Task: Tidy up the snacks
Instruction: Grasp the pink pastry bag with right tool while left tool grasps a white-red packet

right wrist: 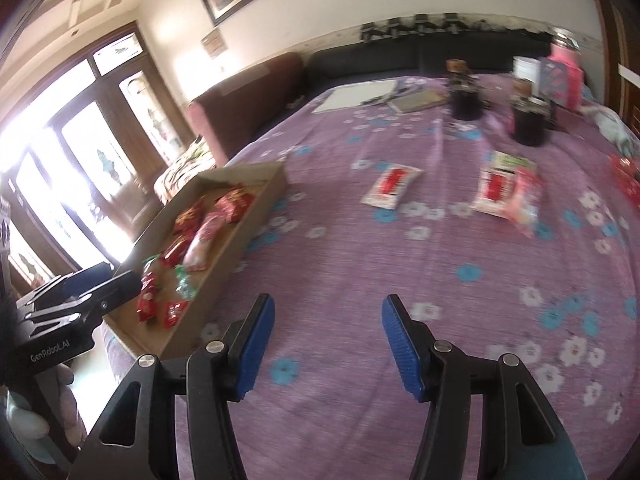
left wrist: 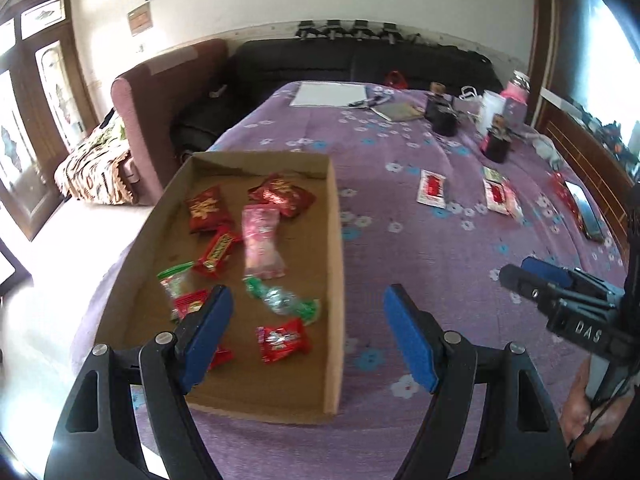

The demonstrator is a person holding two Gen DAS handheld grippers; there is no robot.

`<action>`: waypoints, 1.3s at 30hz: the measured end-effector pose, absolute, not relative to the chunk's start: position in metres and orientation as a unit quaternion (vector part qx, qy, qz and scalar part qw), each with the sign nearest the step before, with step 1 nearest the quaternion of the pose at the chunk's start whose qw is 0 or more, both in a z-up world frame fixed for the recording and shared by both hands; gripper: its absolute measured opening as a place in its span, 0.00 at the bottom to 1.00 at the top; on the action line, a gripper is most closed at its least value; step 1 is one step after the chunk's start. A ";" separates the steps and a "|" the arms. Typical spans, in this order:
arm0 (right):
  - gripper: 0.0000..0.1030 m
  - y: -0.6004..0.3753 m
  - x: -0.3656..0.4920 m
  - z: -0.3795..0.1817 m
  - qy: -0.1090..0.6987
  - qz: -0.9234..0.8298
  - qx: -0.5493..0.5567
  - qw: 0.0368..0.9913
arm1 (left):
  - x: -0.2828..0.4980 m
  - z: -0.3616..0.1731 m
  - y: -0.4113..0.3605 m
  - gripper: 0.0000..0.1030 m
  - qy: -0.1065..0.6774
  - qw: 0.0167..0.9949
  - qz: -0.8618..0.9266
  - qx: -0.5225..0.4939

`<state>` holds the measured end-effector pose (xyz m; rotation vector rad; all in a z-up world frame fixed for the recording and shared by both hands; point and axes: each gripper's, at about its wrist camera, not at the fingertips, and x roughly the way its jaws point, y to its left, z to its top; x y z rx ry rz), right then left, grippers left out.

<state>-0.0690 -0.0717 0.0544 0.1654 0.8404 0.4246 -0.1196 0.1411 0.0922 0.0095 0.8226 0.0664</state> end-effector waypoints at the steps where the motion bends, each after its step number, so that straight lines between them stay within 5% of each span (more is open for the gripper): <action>1: 0.56 -0.078 -0.069 0.054 0.404 0.199 0.083 0.889 | -0.119 0.092 0.137 0.76 0.401 0.916 0.030 0.007; 15: 0.61 -0.202 -0.022 0.051 0.411 0.057 0.144 0.898 | -0.071 0.088 0.081 0.76 0.449 0.890 -0.076 -0.022; 28: 0.59 -0.193 0.079 0.019 0.438 -0.004 0.147 0.887 | -0.011 0.094 0.074 0.76 0.486 0.865 -0.104 -0.071; 39: 0.25 -0.193 0.081 0.017 0.434 -0.012 0.109 0.894 | 0.094 0.045 0.043 0.76 0.524 0.842 -0.097 -0.078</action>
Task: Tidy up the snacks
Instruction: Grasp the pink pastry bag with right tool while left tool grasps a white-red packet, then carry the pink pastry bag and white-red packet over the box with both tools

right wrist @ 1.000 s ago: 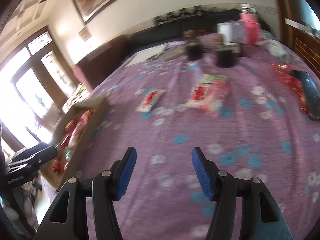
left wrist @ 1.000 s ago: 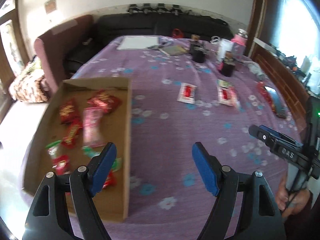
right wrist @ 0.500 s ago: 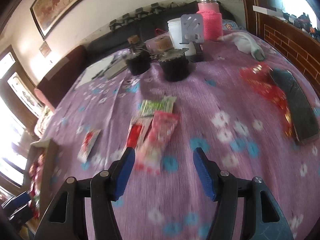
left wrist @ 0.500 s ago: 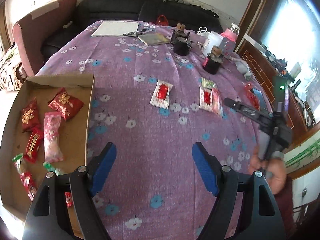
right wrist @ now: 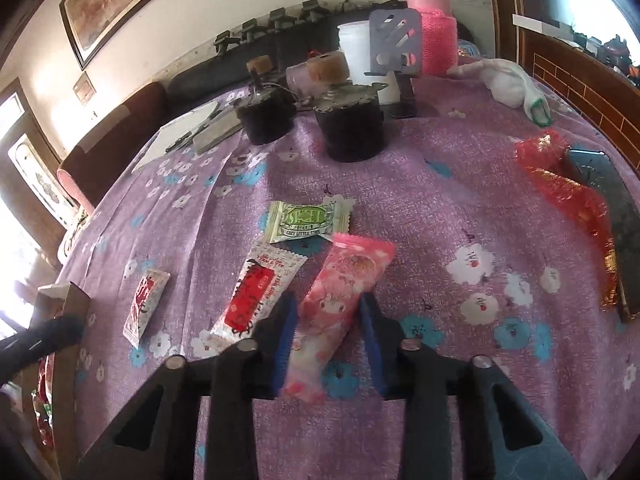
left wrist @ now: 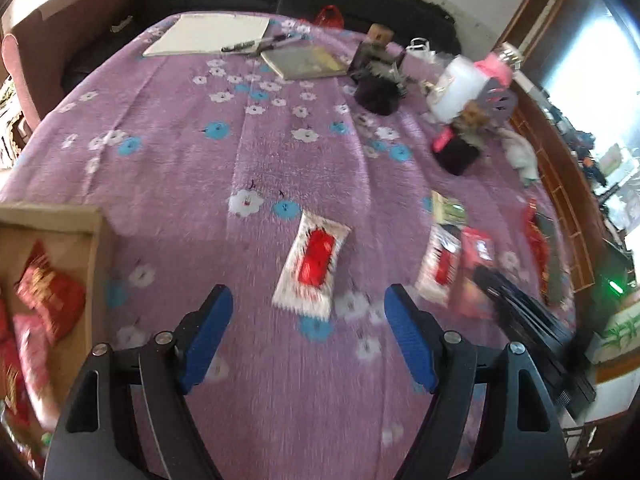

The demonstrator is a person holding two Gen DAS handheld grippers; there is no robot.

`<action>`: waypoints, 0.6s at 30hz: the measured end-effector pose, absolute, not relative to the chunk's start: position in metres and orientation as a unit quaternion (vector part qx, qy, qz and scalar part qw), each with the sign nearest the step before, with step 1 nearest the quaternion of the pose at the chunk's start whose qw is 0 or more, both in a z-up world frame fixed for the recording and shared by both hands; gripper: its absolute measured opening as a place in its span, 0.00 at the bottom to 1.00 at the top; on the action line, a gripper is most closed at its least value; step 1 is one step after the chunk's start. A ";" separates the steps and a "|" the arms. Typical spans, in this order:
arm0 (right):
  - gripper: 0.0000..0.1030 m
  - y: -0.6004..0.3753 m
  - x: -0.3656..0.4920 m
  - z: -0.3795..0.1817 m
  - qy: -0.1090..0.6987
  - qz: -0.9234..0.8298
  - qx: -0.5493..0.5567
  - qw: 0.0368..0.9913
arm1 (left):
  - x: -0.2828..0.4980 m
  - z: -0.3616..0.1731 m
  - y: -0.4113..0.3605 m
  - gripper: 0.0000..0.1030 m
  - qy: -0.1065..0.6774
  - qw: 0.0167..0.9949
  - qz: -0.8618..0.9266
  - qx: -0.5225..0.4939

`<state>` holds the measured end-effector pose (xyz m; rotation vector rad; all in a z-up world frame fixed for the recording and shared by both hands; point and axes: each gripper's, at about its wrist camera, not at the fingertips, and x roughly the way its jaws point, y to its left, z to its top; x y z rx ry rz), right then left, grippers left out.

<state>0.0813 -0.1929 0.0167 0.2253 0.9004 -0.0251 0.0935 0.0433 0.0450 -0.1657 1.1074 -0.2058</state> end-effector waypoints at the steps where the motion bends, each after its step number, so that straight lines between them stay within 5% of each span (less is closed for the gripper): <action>1: 0.25 -0.196 0.080 0.018 0.433 -0.017 0.106 0.895 | 0.098 0.042 0.038 0.76 0.521 0.845 -0.095 -0.066; 10: 0.28 -0.218 0.077 0.013 0.437 -0.004 0.139 0.889 | 0.115 0.016 -0.008 0.76 0.514 0.850 -0.098 0.066; 13: 0.29 -0.209 0.080 0.010 0.435 -0.009 0.110 0.894 | 0.113 0.012 -0.007 0.45 0.511 0.850 -0.115 0.058; 14: 0.25 -0.207 0.080 0.011 0.435 -0.011 0.103 0.895 | 0.113 0.014 -0.006 0.27 0.510 0.851 -0.113 0.059; 18: 0.24 -0.213 0.077 0.014 0.430 -0.007 0.131 0.893 | 0.109 0.021 -0.003 0.27 0.508 0.852 -0.114 0.050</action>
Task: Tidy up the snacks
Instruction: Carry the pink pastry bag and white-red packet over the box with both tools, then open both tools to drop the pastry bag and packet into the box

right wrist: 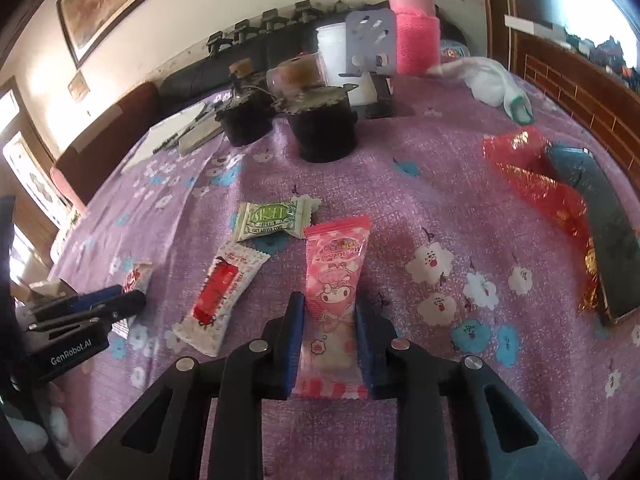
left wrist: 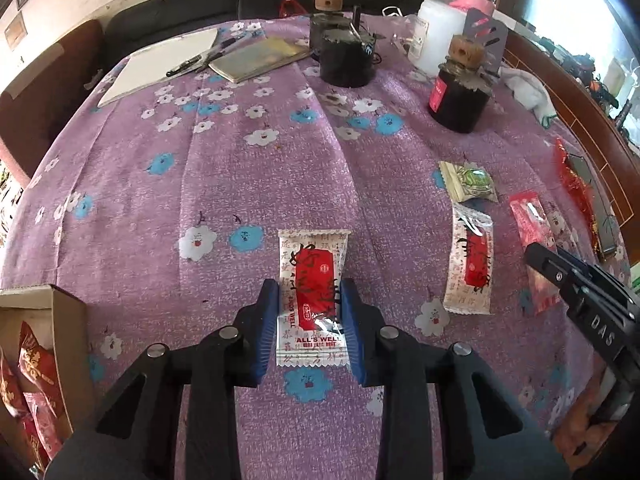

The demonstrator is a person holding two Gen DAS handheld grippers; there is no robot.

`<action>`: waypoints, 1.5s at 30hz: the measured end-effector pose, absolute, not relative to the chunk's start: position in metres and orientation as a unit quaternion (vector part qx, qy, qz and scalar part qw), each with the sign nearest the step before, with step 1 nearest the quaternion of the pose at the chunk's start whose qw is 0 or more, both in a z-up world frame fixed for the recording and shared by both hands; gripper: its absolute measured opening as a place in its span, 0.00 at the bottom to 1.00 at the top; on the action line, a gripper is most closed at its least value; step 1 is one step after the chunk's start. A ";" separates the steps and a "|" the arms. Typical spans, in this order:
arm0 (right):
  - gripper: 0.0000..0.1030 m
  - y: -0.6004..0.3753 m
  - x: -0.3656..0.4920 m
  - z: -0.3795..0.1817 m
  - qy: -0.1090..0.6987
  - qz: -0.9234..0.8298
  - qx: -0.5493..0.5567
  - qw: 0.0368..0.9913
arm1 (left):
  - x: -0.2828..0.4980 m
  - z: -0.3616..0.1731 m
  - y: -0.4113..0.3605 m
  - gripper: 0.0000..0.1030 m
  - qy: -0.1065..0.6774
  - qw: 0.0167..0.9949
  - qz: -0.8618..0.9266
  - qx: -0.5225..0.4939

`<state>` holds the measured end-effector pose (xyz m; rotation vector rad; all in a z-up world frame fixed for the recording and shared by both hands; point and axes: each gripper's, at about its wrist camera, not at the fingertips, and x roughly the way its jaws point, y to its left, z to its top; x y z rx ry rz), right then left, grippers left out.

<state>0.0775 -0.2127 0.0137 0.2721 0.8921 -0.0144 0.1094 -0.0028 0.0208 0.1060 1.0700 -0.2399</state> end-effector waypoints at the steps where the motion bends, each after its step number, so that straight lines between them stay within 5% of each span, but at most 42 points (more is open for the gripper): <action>1: 0.24 -0.215 0.076 0.016 0.424 -0.007 0.137 0.895 | 0.107 0.024 -0.001 0.27 0.506 0.853 -0.117 0.045; 18: 0.24 -0.166 0.052 0.043 0.384 0.108 0.136 0.907 | -0.031 0.117 0.144 0.28 0.420 0.895 -0.110 -0.104; 41: 0.23 0.119 -0.008 0.061 0.426 0.277 -0.042 0.861 | -0.082 0.035 0.306 0.28 0.466 0.869 0.070 -0.153; 45: 0.23 0.148 -0.001 0.052 0.432 0.264 -0.067 0.859 | -0.081 0.036 0.311 0.35 0.465 0.866 0.056 -0.173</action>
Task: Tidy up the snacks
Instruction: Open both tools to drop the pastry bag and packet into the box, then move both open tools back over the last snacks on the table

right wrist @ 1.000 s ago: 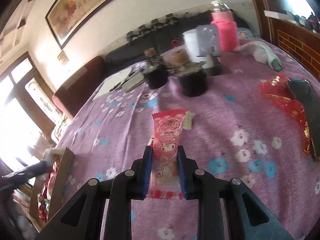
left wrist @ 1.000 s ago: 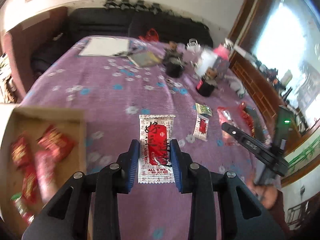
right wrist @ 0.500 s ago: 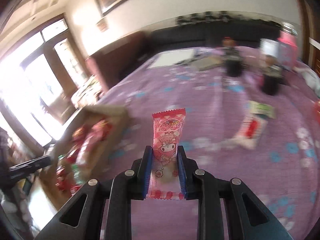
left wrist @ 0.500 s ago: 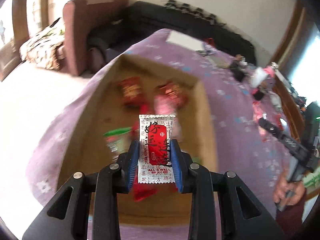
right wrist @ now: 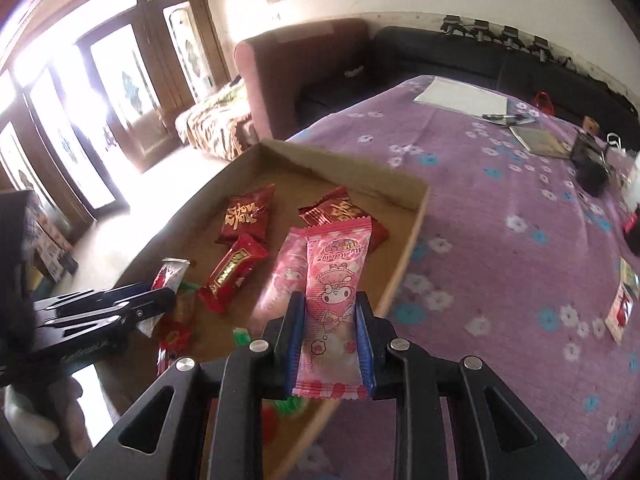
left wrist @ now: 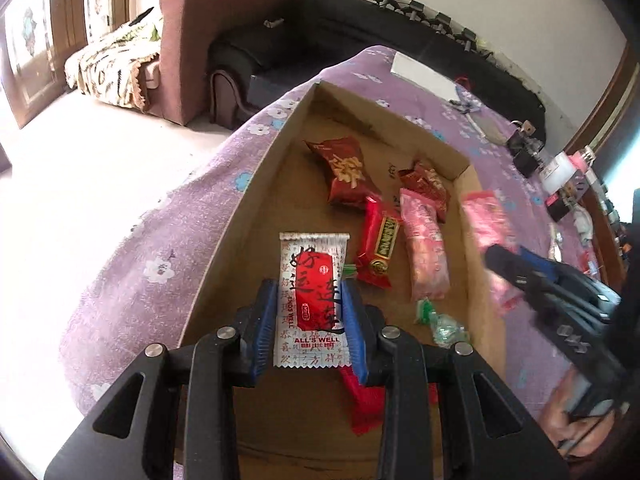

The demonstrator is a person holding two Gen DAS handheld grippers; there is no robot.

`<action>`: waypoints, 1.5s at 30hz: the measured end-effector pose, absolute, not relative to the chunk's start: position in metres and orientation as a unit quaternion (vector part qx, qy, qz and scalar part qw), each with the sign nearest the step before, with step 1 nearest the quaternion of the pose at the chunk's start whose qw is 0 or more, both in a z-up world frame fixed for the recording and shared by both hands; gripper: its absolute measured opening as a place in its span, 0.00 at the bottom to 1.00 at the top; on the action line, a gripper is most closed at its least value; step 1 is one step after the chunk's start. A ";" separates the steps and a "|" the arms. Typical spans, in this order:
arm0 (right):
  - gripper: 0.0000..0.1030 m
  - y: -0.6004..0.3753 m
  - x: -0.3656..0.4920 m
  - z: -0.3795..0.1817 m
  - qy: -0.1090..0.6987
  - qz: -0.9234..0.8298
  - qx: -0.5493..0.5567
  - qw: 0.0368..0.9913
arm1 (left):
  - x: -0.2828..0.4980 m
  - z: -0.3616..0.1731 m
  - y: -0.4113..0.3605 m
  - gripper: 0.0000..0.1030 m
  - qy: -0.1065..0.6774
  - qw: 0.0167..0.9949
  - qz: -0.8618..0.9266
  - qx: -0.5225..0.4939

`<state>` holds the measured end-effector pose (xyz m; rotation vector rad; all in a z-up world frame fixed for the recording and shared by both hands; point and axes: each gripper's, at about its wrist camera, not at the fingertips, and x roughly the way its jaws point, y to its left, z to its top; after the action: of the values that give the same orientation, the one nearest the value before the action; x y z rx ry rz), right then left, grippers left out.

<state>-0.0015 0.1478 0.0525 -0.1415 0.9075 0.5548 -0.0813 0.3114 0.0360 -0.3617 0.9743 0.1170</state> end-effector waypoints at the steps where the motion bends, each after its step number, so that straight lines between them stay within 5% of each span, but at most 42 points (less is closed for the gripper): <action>1: 0.23 0.150 0.000 0.051 0.434 0.262 -0.069 0.859 | -0.083 0.037 0.313 0.39 0.463 0.866 0.052 -0.180; 7: 0.26 0.161 0.007 0.043 0.430 0.231 -0.088 0.868 | -0.099 0.051 0.312 0.45 0.443 0.875 0.041 -0.194; 11: 0.60 0.155 0.007 0.049 0.416 0.226 -0.077 0.878 | -0.105 0.060 0.311 0.45 0.432 0.880 0.042 -0.192; 25: 0.64 0.071 -0.016 0.070 0.397 0.198 -0.033 0.896 | -0.114 0.080 0.265 0.46 0.420 0.895 0.038 -0.144; 45: 0.66 -0.186 0.000 0.037 0.437 -0.002 0.093 0.894 | -0.095 0.083 0.134 0.46 0.455 0.884 -0.088 -0.065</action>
<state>-0.0001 -0.1859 0.0365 0.1924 0.9072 -0.0033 -0.0951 0.1337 0.0827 -0.1358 0.9462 -0.1842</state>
